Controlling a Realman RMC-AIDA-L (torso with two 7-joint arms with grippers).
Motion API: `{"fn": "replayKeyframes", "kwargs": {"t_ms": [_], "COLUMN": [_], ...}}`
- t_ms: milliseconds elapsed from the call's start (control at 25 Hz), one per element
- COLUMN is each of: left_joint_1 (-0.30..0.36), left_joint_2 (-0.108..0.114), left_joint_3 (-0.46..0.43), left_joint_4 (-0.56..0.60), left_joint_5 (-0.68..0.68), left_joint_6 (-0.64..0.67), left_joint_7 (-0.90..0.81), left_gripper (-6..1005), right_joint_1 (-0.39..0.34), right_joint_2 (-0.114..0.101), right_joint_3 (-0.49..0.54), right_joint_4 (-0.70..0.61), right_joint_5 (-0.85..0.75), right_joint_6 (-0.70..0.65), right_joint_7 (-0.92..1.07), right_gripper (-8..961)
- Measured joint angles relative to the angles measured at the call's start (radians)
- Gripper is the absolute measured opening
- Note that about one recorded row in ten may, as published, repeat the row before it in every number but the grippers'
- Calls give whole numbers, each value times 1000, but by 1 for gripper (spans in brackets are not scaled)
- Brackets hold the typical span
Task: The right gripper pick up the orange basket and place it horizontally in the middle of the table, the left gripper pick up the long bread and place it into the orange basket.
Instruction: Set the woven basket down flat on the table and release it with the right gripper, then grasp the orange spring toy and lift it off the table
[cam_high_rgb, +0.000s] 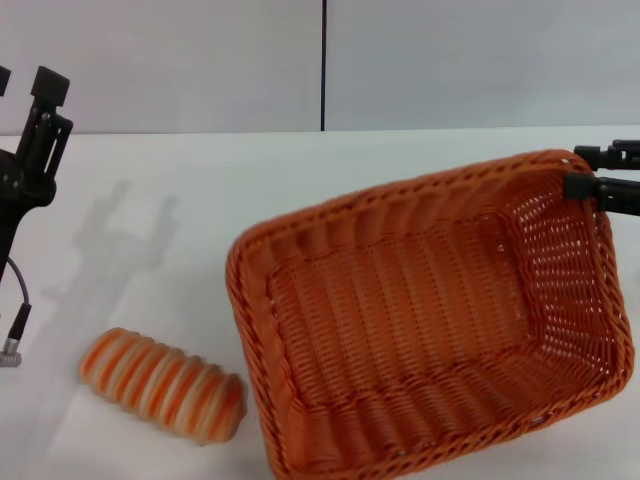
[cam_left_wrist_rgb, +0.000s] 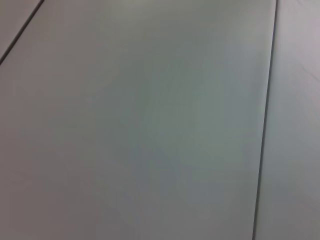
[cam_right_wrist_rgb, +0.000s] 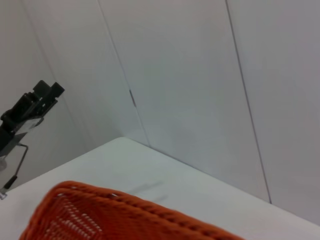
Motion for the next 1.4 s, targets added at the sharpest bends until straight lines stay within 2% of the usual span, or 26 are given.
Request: {"fn": "replayKeyframes", "kwargs": {"t_ms": [240,400,520,640,680,720,840,920,1000,1040,1120,1240,1280,1320,1400], "left_joint_1": [-5,-9,-13,-20,-26,-30,-39,-64,-77,-77,-92,-94,-89,-81,-66], "left_joint_2": [1,1,2,4,6,7,9,12,13,13,22,41,65,82,98], "left_joint_3": [-2,-5,-6,-5,-2,-1,1,15,32,32,127,244,355,422,501], "left_joint_4": [0,-1,0,6,15,23,46,174,267,267,456,604,698,746,811], "left_joint_5": [0,0,-1,-1,0,0,0,2,1,1,3,3,2,3,8], "left_joint_6": [-7,-9,-9,-9,-6,-4,0,5,13,13,24,22,19,18,13], "left_joint_7": [0,0,0,0,0,-1,-21,-202,-316,-316,-470,-610,-708,-764,-839], "left_gripper": [694,694,694,695,695,695,695,694,694,695,698,702,701,699,697], "right_joint_1": [-1,-16,-34,-68,-101,-101,-150,-187,-217,-229,-246,-262,-269,-275,-283], "right_joint_2": [11,23,40,63,81,81,111,133,143,144,141,132,129,128,129], "right_joint_3": [10,73,140,200,207,207,217,229,235,236,241,247,247,248,259], "right_joint_4": [6,2,-1,6,14,14,31,55,90,114,159,213,228,240,256], "right_joint_5": [4,7,34,138,243,243,368,450,520,543,562,563,563,563,566], "right_joint_6": [34,30,28,19,3,3,-12,-16,-23,-28,-37,-39,-38,-37,-35], "right_joint_7": [-7,-26,-79,-175,-238,-238,-309,-358,-402,-421,-444,-470,-483,-494,-509], "right_gripper": [596,628,636,636,636,636,636,636,636,636,636,636,636,636,636]}}
